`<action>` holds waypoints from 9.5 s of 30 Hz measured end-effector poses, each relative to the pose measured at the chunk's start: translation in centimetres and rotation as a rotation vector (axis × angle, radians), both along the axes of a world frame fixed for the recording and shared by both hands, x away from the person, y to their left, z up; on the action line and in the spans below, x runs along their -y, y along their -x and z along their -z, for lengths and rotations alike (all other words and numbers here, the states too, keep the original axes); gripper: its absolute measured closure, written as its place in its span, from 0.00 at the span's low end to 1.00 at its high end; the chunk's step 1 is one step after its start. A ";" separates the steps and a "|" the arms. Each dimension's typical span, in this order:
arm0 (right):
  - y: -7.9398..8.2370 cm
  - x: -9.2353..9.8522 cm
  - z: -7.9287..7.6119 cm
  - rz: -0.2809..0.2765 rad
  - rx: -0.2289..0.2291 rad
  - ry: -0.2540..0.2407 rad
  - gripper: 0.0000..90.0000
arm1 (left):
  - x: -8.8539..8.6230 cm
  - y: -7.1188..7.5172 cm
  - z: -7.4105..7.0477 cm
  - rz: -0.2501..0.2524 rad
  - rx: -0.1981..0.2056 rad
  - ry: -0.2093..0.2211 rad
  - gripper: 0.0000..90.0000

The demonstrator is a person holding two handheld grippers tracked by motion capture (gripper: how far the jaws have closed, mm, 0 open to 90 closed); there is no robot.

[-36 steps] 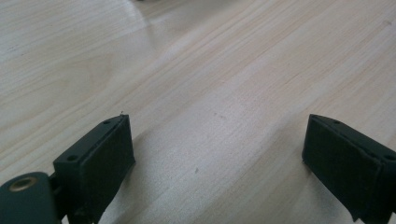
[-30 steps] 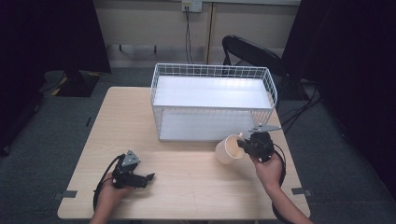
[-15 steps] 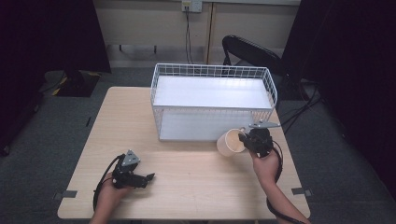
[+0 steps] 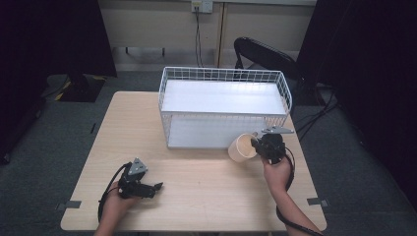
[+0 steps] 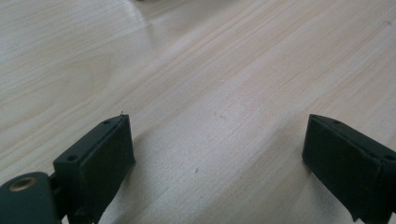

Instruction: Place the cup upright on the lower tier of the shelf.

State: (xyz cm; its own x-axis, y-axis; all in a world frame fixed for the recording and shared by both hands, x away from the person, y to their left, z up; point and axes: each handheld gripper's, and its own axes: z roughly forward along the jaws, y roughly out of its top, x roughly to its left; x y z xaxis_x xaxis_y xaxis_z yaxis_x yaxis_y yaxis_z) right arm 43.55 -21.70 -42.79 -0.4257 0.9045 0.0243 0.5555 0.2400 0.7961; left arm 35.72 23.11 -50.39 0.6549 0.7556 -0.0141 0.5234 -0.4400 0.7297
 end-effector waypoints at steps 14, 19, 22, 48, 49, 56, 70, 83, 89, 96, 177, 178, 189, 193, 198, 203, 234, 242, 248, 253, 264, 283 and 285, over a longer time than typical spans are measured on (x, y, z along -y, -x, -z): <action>-0.4 -0.1 -0.1 0.027 0.007 -0.008 0.94 | 0.0 0.0 0.0 0.000 0.000 0.000 0.09; -0.1 0.1 -0.1 0.061 0.046 -0.013 0.94 | 0.0 0.0 0.0 0.000 0.000 0.000 0.09; -0.1 0.0 -0.2 0.067 0.063 0.001 0.94 | 0.0 0.0 0.0 0.000 0.000 0.001 0.09; -2.3 -1.0 -0.1 0.149 0.106 -0.012 0.93 | 0.0 0.0 0.0 0.000 0.000 0.000 0.09; -2.3 -1.0 -0.1 0.149 0.106 -0.012 0.93 | 0.0 0.0 0.0 0.000 0.000 0.000 0.09; -2.8 -1.4 -0.1 0.163 0.111 -0.037 0.92 | 0.0 0.0 0.0 0.000 0.003 -0.003 0.09; -3.3 -1.2 -0.2 0.202 0.125 -0.062 0.94 | 0.0 0.0 0.0 0.001 0.002 -0.002 0.09; -3.2 -0.6 -0.2 0.203 0.114 -0.098 0.61 | -0.1 0.0 0.0 0.004 0.009 -0.010 0.09; -2.7 -0.4 -0.9 0.168 0.134 -0.112 0.41 | -0.1 0.0 0.0 0.004 0.010 -0.010 0.09; -0.9 -0.3 -2.0 0.080 0.142 -0.137 0.24 | 0.0 0.0 0.0 0.001 0.003 -0.003 0.09; -0.8 -2.6 1.6 -0.009 0.081 -0.008 0.48 | 0.0 0.0 0.0 0.000 0.002 -0.002 0.10; -0.9 -2.7 1.6 -0.009 0.083 -0.010 0.49 | 0.0 0.0 0.0 0.000 0.003 -0.002 0.09; -1.0 -2.9 1.3 -0.012 0.083 -0.010 0.61 | 0.0 0.0 0.0 0.000 0.001 0.000 0.10; -1.1 -3.0 1.3 -0.009 0.086 -0.011 0.67 | 0.0 0.0 0.0 0.000 0.001 -0.001 0.09; -1.2 -3.1 1.2 -0.007 0.088 -0.013 0.70 | 0.0 0.0 0.0 0.000 0.001 0.000 0.10; -1.3 -3.2 1.3 -0.008 0.095 -0.005 0.74 | 0.0 0.0 0.0 0.001 0.003 -0.002 0.10; -0.9 -2.7 1.2 -0.049 0.079 -0.050 0.21 | 0.0 0.0 0.0 0.000 0.003 -0.002 0.10; -0.5 -2.1 1.2 -0.073 0.088 -0.062 0.17 | 0.0 0.0 0.0 0.000 0.002 -0.002 0.10; -0.1 -2.1 1.1 -0.127 0.089 -0.064 0.14 | 0.0 0.0 0.0 0.000 0.003 -0.002 0.10; 0.3 -2.3 1.1 -0.150 0.091 -0.037 0.14 | 0.0 0.0 0.0 0.001 0.004 -0.001 0.10; 1.1 -2.0 1.1 -0.155 0.077 -0.027 0.15 | 0.0 0.0 0.0 0.000 0.004 -0.001 0.10; 2.9 -0.5 1.2 -0.190 0.066 -0.022 0.16 | 0.0 0.1 0.0 -0.001 0.000 0.003 0.10; 3.1 -0.4 1.2 -0.202 0.064 -0.025 0.15 | 0.0 0.1 0.0 -0.001 0.000 0.003 0.10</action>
